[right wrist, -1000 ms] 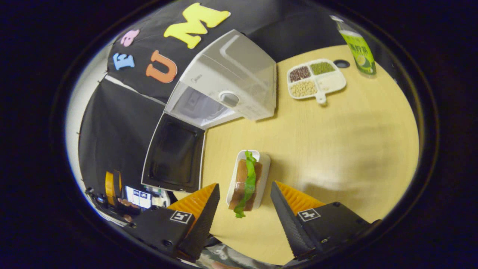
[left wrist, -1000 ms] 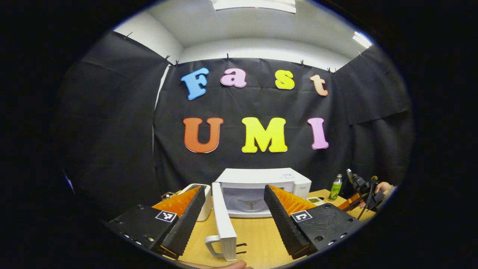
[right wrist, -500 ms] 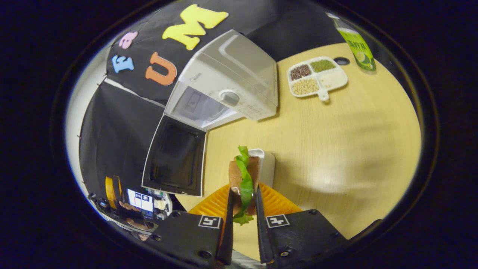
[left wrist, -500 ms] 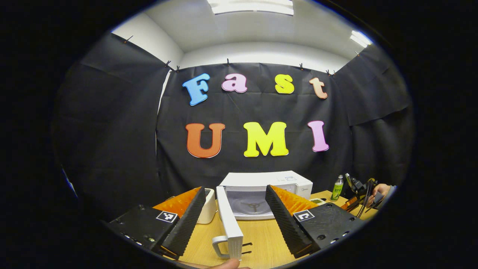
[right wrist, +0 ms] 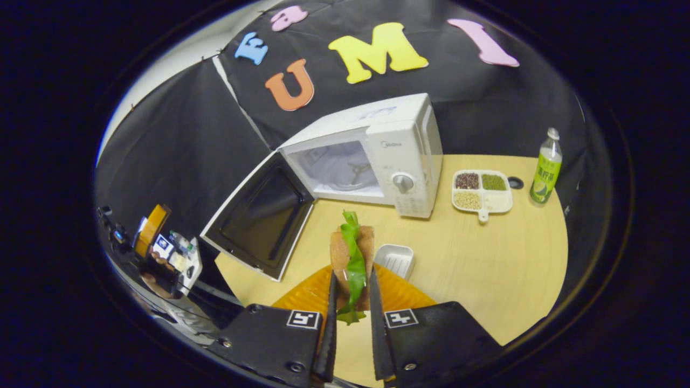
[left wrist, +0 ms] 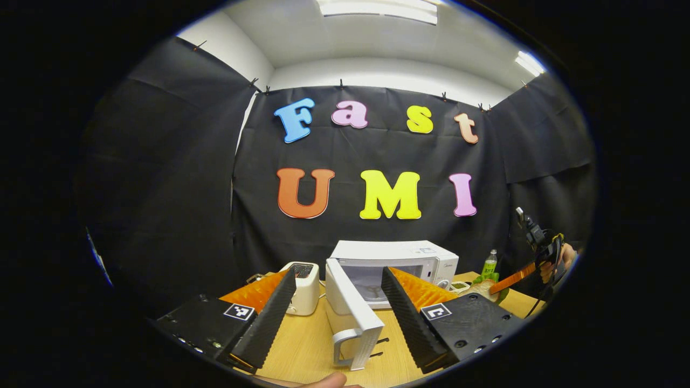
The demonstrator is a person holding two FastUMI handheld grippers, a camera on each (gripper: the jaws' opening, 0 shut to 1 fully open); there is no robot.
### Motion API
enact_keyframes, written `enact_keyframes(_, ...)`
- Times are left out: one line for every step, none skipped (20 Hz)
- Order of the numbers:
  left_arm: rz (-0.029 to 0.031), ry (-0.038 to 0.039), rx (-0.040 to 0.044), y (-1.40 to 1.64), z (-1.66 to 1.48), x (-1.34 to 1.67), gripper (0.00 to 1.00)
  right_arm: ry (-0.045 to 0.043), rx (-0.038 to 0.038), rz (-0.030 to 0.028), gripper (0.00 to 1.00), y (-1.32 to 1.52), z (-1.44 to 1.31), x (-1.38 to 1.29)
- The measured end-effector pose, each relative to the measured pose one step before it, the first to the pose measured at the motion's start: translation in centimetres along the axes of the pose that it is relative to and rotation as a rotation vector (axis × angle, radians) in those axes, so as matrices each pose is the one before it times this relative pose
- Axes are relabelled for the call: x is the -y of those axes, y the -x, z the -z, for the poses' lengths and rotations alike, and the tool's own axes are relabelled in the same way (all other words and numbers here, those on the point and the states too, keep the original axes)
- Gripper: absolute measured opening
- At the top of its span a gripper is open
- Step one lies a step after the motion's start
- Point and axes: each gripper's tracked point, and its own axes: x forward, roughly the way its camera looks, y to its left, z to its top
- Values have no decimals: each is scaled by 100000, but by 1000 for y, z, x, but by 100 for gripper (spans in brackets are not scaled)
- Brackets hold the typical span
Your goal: Open the microwave oven with the left hand, put the food in, and close the microwave oven.
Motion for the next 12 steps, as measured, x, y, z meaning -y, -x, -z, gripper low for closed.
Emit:
enact_keyframes(427,478,-518,126,492,-110,95,5186,656,2216,31,-149,-166,-622)
enact_keyframes(727,549,-1061,123,418,-66,96,5023,794,2670,31,-220,-65,-605)
enact_keyframes(653,383,-1142,111,415,7,95,5736,590,2860,31,-344,-52,-463)
enact_keyframes(692,-121,-705,-49,88,-143,95,5552,261,2543,31,-626,51,-292)
enact_keyframes(411,-107,-859,107,147,-14,95,4579,335,1886,31,-460,-155,-396)
enact_keyframes(113,-404,-12,15,-64,15,96,3596,231,1235,31,-478,-204,-668)
enact_keyframes(45,-1022,212,-85,-206,78,96,3103,135,702,31,-561,-323,-624)
enact_keyframes(97,-1194,-424,-25,13,18,95,2617,442,402,31,-611,-354,-650)
enact_keyframes(-147,-1228,-485,-203,-18,-141,96,2637,1310,517,31,-842,-485,-598)
enact_keyframes(-722,-1375,-708,-133,-43,-258,96,3066,2303,596,31,-915,-630,-411)
enact_keyframes(-374,-1247,-64,-47,-175,-184,96,2901,2900,973,31,-868,-658,-309)
enact_keyframes(134,-531,594,-111,-312,-132,96,3138,3369,1087,31,-919,-607,-331)
